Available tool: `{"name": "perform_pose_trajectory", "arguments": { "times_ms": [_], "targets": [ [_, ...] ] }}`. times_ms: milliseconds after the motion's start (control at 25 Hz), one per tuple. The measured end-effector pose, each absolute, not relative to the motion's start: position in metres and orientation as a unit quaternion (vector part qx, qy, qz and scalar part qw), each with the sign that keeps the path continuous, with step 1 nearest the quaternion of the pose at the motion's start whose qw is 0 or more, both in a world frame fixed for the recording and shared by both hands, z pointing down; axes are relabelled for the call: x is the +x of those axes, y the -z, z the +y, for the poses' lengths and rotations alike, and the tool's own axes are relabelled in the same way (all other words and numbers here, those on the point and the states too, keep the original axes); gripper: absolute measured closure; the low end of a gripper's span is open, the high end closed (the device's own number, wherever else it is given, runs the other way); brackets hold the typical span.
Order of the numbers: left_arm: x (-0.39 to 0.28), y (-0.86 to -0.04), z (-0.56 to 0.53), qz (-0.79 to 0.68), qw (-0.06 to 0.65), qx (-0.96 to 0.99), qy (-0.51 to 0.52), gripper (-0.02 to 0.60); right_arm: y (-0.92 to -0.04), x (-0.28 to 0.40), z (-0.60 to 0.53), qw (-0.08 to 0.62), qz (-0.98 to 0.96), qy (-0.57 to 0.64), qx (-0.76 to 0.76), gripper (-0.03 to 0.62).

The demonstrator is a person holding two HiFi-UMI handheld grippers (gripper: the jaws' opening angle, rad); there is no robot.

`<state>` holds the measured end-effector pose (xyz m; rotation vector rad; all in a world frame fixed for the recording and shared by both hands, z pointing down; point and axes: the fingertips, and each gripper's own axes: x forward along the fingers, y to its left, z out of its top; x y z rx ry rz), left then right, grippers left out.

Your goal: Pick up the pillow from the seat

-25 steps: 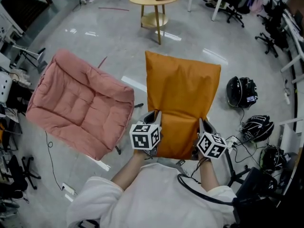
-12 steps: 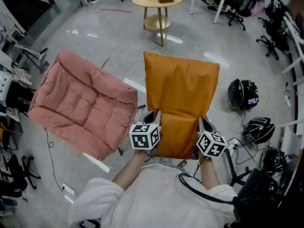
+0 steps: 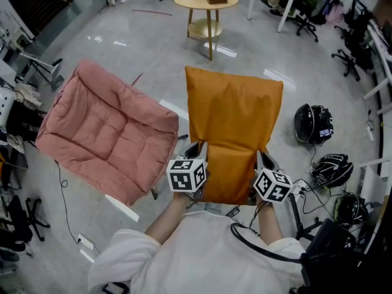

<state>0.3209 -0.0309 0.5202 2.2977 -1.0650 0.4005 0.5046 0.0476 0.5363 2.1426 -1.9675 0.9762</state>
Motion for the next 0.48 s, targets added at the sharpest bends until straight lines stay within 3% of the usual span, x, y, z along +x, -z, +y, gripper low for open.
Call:
{"name": "perform_pose_trajectory", "arguments": {
  "times_ms": [480],
  "targets": [
    [0.3176,-0.5163,-0.0301,-0.399,0.28,0.861,-0.15,0.555,-0.5341,0.501,0.0474,0.034,-0.642,-0.316,0.698,0.561]
  ]
}}
